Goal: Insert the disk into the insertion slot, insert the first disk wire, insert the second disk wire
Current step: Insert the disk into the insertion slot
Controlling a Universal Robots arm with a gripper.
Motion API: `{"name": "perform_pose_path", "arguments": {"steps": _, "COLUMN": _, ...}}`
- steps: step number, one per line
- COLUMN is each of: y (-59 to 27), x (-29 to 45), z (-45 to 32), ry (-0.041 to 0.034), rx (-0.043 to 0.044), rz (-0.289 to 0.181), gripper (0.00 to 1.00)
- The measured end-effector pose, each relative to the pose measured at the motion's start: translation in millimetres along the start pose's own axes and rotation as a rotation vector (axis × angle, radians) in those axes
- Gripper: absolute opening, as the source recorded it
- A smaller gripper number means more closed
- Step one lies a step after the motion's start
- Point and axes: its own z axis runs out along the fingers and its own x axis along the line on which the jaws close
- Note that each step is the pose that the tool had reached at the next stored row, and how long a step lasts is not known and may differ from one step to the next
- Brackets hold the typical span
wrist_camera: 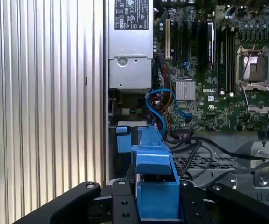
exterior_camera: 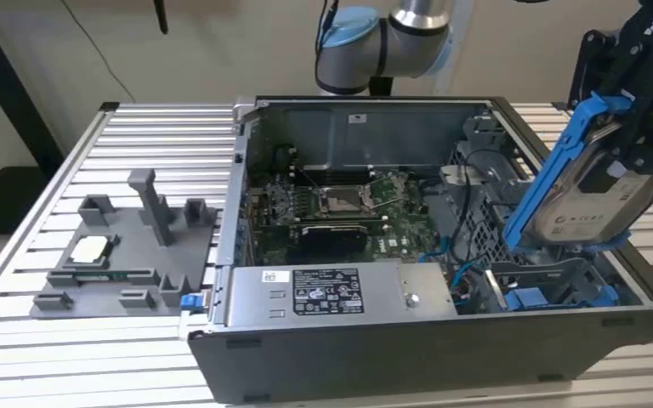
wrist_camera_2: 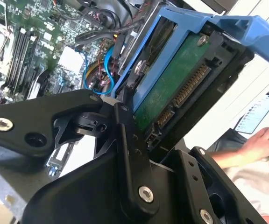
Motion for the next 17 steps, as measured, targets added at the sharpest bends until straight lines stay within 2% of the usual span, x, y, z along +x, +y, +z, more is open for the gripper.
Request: {"name": "perform_pose_path", "arguments": {"steps": 17, "y": -3.2, "x": 5.7, "z": 30.7, "ry": 0.0, "rx": 0.0, "rz": 0.002, "gripper": 0.33}}
